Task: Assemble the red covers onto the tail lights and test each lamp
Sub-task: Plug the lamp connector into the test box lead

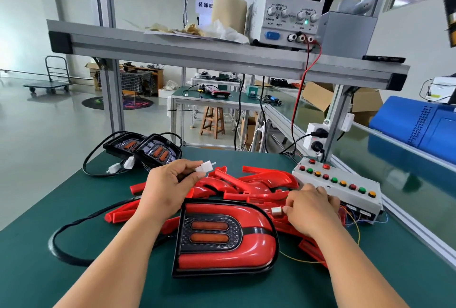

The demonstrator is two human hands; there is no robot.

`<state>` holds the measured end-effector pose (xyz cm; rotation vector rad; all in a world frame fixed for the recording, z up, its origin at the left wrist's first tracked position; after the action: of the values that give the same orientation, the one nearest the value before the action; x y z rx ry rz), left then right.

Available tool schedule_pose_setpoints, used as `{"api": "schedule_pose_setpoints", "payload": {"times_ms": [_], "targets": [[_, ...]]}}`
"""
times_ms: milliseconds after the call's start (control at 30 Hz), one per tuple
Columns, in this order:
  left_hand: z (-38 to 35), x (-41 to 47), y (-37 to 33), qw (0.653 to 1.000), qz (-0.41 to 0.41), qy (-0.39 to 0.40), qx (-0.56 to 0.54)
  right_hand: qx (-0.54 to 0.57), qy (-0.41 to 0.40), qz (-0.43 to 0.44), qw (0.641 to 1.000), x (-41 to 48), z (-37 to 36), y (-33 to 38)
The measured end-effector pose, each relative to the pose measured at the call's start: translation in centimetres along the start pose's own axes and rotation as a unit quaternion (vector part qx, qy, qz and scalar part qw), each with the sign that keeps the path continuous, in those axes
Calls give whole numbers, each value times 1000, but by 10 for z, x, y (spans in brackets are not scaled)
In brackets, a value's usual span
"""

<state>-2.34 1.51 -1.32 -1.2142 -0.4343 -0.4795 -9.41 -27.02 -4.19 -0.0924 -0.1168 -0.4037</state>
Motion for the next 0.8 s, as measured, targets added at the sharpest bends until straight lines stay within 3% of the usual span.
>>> {"api": "schedule_pose_setpoints", "payload": {"times_ms": [133,300,567,800], "targets": [[-4,-1,-1,1000,-9,14,2,13,-42,16,999,0,2,0],[-12,-2,-4,998,-13,60,-12,145,-125,45,980,-2,15,-6],[-20,-3,-4,995,-15,81,-59,225,-176,115,951,-17,30,9],[-29,-3,-21,990,-60,124,24,241,-185,187,934,-31,33,36]]}}
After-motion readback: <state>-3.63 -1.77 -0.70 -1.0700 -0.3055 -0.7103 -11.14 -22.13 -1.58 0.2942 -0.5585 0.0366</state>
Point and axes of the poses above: each hand's wrist, its own x-axis towards the middle knuckle, its own z-axis out of the back of the hand, y = z × x, the point moved 7 cm from there along x, towards the middle knuckle, and after that the axes turned 4 degrees about -x, right-handed, at the moved point
